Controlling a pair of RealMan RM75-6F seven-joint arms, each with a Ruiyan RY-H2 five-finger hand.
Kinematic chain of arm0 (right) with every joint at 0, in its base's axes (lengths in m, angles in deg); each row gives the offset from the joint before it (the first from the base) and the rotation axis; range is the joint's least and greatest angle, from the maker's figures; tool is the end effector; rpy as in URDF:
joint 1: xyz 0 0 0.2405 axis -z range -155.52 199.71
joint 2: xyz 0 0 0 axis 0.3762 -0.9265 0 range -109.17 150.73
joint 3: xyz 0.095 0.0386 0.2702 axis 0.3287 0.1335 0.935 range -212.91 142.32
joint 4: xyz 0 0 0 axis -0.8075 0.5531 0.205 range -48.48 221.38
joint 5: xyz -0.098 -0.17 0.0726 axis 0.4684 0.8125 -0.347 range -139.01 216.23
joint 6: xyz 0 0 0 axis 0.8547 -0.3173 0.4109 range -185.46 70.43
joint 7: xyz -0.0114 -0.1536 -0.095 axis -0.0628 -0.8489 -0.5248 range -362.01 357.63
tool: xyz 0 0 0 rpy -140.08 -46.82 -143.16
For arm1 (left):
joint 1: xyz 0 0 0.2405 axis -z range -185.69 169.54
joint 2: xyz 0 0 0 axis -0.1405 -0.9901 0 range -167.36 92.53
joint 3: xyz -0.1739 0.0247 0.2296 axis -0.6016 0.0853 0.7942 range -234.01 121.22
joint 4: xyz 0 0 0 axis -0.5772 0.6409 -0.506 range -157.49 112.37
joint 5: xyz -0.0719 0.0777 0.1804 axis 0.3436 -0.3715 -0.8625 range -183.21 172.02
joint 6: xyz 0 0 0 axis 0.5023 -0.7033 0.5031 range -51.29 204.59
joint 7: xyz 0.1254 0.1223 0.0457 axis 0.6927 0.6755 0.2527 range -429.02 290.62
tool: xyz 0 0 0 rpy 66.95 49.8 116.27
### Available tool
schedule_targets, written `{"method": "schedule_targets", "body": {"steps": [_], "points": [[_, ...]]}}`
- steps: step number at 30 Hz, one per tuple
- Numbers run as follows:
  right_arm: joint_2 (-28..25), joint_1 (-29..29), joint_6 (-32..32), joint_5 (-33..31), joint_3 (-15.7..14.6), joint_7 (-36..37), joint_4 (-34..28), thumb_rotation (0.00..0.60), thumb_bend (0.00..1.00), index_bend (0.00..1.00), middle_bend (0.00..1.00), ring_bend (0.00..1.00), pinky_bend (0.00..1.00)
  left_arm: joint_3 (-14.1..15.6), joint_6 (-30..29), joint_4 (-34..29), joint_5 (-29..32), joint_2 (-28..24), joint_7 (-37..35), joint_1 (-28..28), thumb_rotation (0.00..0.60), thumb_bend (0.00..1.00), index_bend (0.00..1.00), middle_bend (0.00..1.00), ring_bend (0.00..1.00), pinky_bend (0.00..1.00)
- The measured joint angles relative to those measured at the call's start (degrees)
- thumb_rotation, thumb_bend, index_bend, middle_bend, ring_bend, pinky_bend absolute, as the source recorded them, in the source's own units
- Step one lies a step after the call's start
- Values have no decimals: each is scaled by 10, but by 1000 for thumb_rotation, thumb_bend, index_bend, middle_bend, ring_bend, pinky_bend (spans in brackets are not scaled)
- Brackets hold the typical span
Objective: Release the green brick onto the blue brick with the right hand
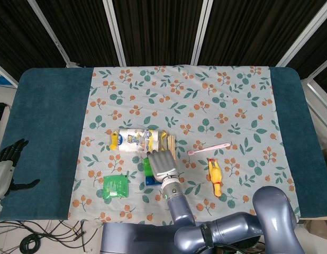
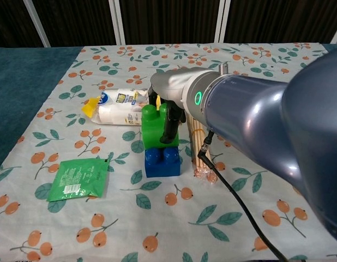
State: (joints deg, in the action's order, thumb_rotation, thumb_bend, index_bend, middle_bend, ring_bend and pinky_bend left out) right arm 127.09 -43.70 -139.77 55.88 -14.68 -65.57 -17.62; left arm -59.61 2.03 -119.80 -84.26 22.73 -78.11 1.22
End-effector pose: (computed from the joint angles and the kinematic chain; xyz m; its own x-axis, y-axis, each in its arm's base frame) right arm 0.0016 -0.3483 -0.0943 0.5393 -0.3769 0.7530 -0.8408 -0.2896 0.4573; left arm -0.3413 0.2438 0.1689 0.2099 0.1425 0.9673 0.9734 0.0627 -0.2205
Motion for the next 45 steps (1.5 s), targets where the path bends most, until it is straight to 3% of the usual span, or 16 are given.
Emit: {"method": "schedule_targets", "body": {"steps": [21,25,27,35,38,45], "points": [[13,23,4,33,-25,18,13,600,544,661,543,532,584,-1,-2,1,2,1,0,0,600,0,0,0,0,0],[12,26,6,37,-25,19,11,600,535,658,510,513,529,-1,-1,1,2,1,1,-1,600,0,0,0,0,0],[10,28,7,41,-26,19,9,600,510,613,454,464,482,-1,-1,1,2,1,3,0,600,0,0,0,0,0],[1,38,5,62,-30,27,-7,600,297,58,71,123,272,-2,-4,2,2,2,5,-1,600,0,0,0,0,0],[-3,41,1,74,-29,32,-12,600,223,0,2,49,236,-2,-4,1,2,2,6,-1,600,0,0,0,0,0],[-17,53,-11,90,-31,38,-31,600,151,0,0,15,226,-2,-5,2,2,3,10,-1,600,0,0,0,0,0]]}}
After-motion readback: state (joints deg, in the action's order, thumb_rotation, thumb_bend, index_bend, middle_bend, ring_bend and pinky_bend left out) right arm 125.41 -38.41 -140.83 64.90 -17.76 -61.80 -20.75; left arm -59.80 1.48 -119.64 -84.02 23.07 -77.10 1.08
